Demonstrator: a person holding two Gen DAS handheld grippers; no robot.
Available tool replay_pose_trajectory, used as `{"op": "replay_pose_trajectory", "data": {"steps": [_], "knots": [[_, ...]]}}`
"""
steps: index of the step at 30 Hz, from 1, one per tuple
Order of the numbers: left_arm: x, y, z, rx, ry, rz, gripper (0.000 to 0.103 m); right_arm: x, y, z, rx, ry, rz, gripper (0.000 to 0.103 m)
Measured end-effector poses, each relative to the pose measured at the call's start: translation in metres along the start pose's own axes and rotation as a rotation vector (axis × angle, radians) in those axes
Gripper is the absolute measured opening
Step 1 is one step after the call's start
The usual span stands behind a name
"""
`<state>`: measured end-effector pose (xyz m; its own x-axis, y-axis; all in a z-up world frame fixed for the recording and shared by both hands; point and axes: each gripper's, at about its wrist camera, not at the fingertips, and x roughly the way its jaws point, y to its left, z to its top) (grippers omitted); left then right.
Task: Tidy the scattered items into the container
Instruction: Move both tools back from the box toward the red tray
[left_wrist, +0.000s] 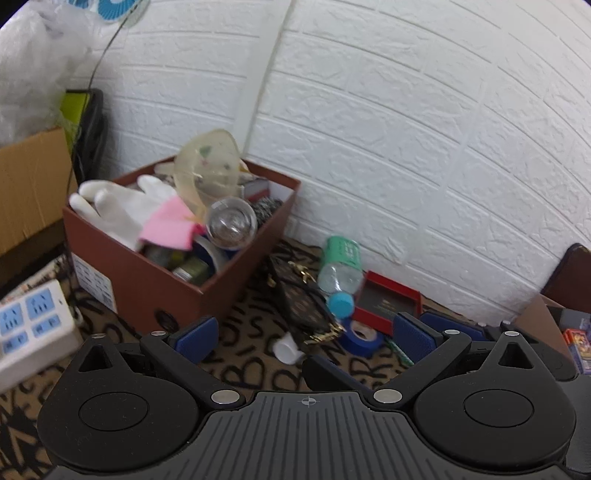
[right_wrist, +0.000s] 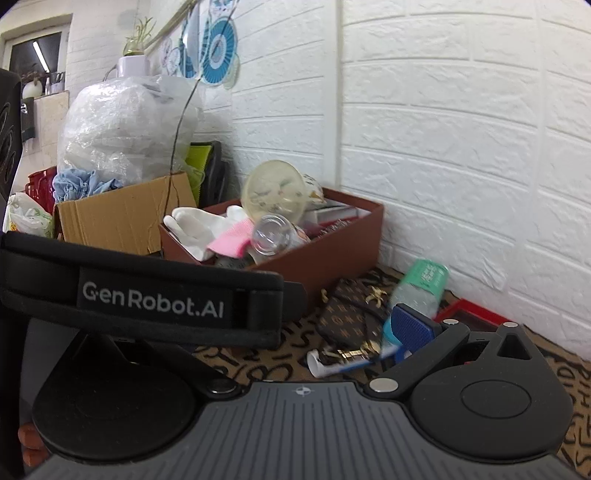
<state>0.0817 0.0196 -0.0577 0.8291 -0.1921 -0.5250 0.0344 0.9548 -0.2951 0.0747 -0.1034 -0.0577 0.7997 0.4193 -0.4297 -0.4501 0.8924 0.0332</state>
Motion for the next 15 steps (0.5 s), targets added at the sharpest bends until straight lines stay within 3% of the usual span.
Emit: {"op": "replay_pose_trajectory", "data": {"steps": [15], "knots": [[0.046, -0.039, -0.047, -0.017, 0.115, -0.078, 0.103, -0.024, -0.062, -0.066, 0.149, 0.024, -0.096, 0.103]]}}
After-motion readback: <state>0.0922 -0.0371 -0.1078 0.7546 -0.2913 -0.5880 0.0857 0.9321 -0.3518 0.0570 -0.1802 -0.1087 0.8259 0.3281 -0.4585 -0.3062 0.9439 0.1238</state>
